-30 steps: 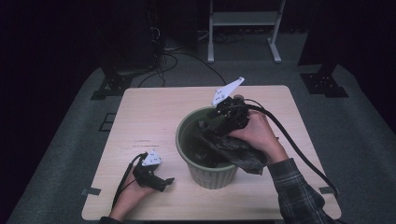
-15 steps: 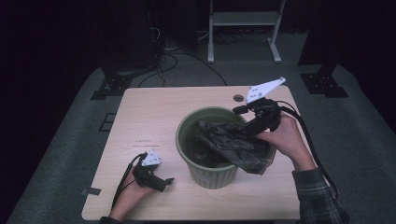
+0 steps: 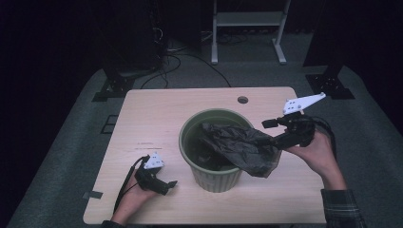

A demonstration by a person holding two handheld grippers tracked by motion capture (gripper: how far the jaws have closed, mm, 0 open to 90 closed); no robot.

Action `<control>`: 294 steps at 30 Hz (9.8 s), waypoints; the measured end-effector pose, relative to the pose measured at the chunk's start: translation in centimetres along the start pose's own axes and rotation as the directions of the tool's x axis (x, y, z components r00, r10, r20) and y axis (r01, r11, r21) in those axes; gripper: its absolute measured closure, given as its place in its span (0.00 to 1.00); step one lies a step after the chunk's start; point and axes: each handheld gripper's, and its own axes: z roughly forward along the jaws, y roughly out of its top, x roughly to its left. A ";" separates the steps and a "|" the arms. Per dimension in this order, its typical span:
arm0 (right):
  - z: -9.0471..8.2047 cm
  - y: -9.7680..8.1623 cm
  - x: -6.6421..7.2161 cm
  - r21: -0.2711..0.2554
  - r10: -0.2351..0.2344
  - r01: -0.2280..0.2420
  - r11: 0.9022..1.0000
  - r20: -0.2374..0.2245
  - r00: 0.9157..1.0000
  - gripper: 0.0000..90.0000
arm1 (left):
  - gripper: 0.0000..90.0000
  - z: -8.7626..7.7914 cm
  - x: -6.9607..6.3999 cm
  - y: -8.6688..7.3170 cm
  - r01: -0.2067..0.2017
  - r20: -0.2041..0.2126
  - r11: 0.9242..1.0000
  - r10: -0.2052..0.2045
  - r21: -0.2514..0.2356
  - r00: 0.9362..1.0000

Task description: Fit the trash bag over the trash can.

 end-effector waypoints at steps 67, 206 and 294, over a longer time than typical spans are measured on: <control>2.2 2.9 -0.6 -0.023 -0.007 0.007 1.000 -0.022 1.000 0.25 | 0.28 -12.4 0.7 14.2 -0.123 0.193 0.927 0.201 -0.354 0.960; 0.2 1.4 0.5 -0.188 -0.110 0.106 0.977 -0.014 0.994 1.00 | 1.00 -11.6 4.0 14.1 -0.142 0.097 0.907 0.195 -0.395 0.976; -3.0 -5.6 2.9 -0.183 -0.085 0.059 0.981 -0.137 0.987 1.00 | 1.00 -15.7 3.3 6.4 -0.082 0.139 0.883 0.163 -0.462 0.977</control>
